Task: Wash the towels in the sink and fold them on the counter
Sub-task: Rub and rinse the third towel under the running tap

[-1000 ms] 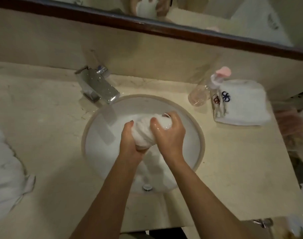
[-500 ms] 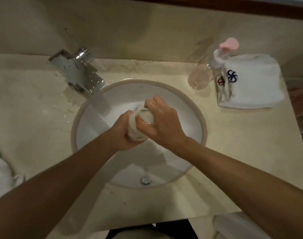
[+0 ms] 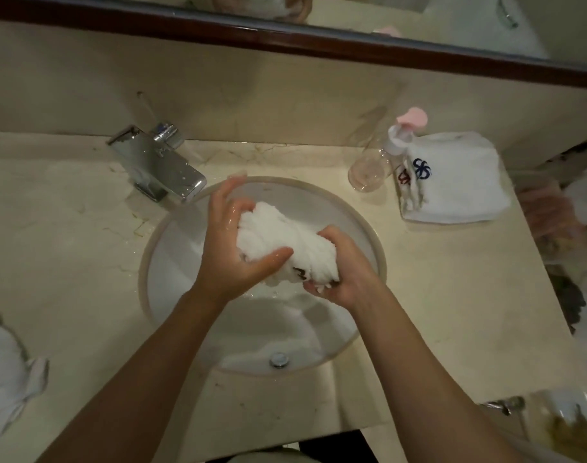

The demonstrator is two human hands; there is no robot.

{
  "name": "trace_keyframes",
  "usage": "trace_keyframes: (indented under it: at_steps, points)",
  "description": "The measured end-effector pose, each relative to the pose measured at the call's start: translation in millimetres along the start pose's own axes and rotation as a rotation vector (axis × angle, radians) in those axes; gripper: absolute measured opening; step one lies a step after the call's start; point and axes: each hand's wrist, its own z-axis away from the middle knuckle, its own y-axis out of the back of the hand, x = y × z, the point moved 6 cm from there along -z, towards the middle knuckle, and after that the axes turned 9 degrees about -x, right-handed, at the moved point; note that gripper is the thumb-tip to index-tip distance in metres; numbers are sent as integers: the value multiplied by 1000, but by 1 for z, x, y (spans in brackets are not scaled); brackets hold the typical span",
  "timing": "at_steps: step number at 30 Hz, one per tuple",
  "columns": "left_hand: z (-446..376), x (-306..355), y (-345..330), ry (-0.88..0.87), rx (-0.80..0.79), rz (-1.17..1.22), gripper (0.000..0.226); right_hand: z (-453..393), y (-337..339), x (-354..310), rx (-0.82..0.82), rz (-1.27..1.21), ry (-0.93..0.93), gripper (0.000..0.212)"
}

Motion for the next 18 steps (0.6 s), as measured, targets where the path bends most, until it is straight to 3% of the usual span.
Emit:
trace_keyframes:
  at_steps: [2,4,5,7,9,11,14,18]
  points:
    - [-8,9,0,-46,-78,82,77,-1,-3,3,38,62,-48,14]
    - [-11,11,-3,-22,-114,148,55,1,-5,2,81,95,-25,15]
    - [-8,9,-5,26,-51,186,37,2,-5,0,133,127,35,15]
    - [3,-8,-5,218,240,352,13,10,-9,-9,271,244,251,18]
    - [17,-25,-12,471,533,643,12,21,-21,-21,365,362,549,21]
    - [25,-37,-25,690,699,910,13,29,-37,-34,400,529,781,27]
    - [33,-41,-40,937,818,1098,17,25,-53,-48,434,836,920,23]
    - [43,-43,-57,1159,831,1124,21,5,-69,-57,372,1165,1027,25]
